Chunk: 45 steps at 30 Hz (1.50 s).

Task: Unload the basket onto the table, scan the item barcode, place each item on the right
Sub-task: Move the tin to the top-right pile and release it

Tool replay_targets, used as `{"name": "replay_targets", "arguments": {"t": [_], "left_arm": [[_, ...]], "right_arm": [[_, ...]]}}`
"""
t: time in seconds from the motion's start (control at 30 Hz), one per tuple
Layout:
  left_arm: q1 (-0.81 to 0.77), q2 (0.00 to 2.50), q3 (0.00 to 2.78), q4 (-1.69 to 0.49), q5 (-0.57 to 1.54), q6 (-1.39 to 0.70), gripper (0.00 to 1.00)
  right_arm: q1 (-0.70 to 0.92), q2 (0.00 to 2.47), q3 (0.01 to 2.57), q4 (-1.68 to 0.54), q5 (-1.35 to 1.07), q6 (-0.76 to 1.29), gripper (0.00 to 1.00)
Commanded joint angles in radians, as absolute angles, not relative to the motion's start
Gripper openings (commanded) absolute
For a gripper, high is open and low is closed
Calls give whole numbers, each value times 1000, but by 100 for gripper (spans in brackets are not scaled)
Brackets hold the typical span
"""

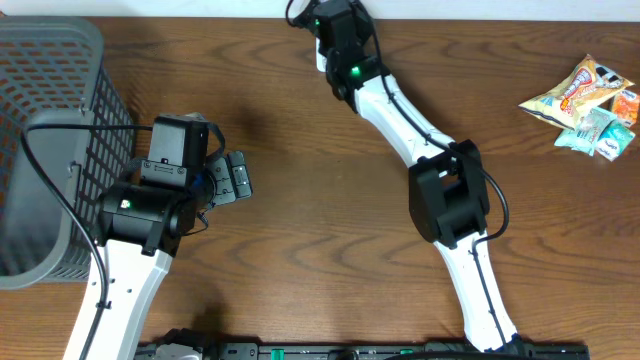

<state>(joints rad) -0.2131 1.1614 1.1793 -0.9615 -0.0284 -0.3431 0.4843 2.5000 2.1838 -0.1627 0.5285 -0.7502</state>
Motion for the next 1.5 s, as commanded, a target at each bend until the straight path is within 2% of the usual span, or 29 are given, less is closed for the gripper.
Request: {"name": "replay_targets", "arguments": {"t": [0.0, 0.13, 0.2, 0.3, 0.47, 0.67, 0.87, 0.93, 0.97, 1.03, 1.27, 1.3, 1.47], "left_arm": [[-212, 1163, 1188, -961, -27, -352, 98], [-212, 1163, 1188, -961, -27, -352, 98], [-212, 1163, 1188, -961, -27, -352, 98], [-212, 1163, 1188, -961, -27, -352, 98], [-212, 1163, 1188, -961, -27, -352, 98], [-212, 1163, 1188, -961, -27, -352, 98], [-212, 1163, 1188, -961, -27, -352, 98], [-212, 1163, 1188, -961, -27, -352, 98], [-212, 1163, 1188, -961, -27, -352, 98], [-212, 1163, 1188, -961, -27, -352, 98], [-212, 1163, 1188, -961, -27, -352, 97], [-212, 1163, 1188, -961, -27, -352, 98], [-212, 1163, 1188, -961, -27, -352, 98]], "right_arm": [[491, 2508, 2207, -164, 580, -757, 27], [491, 2508, 2207, -157, 627, -757, 28], [491, 2505, 2207, -165, 627, -754, 25], [483, 2477, 2207, -215, 625, -625, 24], [440, 2438, 2207, -286, 627, -553, 23], [305, 2385, 2207, -480, 627, -420, 21], [103, 2381, 2207, -704, 586, -268, 25], [41, 2381, 2207, -771, 527, -244, 30], [9, 2381, 2207, -801, 496, -237, 36], [-49, 2381, 2207, -847, 433, -221, 62], [-184, 2381, 2204, -902, 252, -116, 95], [-192, 2381, 2204, -904, 236, -115, 99], [-208, 2381, 2204, -914, 210, -58, 99]]}}
